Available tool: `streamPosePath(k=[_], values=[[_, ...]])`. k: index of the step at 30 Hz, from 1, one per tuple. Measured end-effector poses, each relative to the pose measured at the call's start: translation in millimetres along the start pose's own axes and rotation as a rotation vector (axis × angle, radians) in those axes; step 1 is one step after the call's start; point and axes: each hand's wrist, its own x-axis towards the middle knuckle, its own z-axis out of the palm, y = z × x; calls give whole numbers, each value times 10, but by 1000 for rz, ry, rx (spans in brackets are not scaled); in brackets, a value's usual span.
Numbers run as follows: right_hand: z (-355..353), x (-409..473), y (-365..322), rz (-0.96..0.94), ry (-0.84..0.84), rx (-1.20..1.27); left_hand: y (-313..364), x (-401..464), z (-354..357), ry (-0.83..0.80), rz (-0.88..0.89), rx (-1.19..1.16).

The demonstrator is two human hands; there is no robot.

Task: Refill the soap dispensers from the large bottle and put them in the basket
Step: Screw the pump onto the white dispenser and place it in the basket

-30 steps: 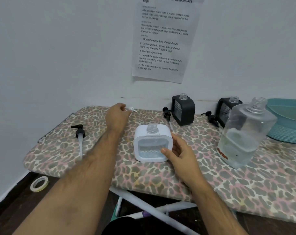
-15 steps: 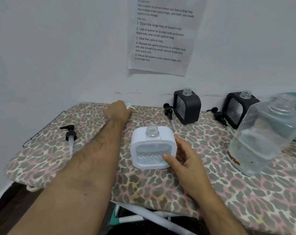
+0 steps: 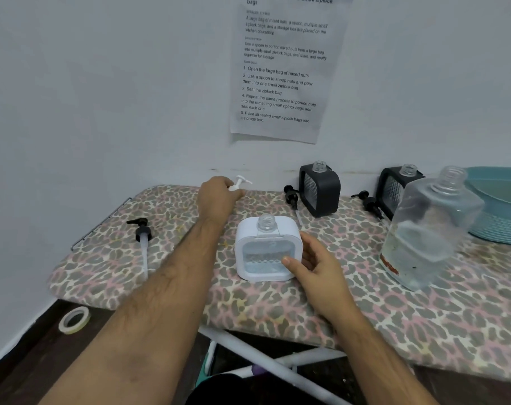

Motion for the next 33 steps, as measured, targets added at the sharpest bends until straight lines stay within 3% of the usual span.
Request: streamPosePath(k=[9,16,33], values=[[-6,-47,-67,-1,2,-3,484,-359,-733,174,86,-526],[-8,-48,-71,-5,16,-21,746,-666,-1063,129,146,-948],[9,-6,-19,-3,32,-15,707,-1047,-723,25,98,-957]])
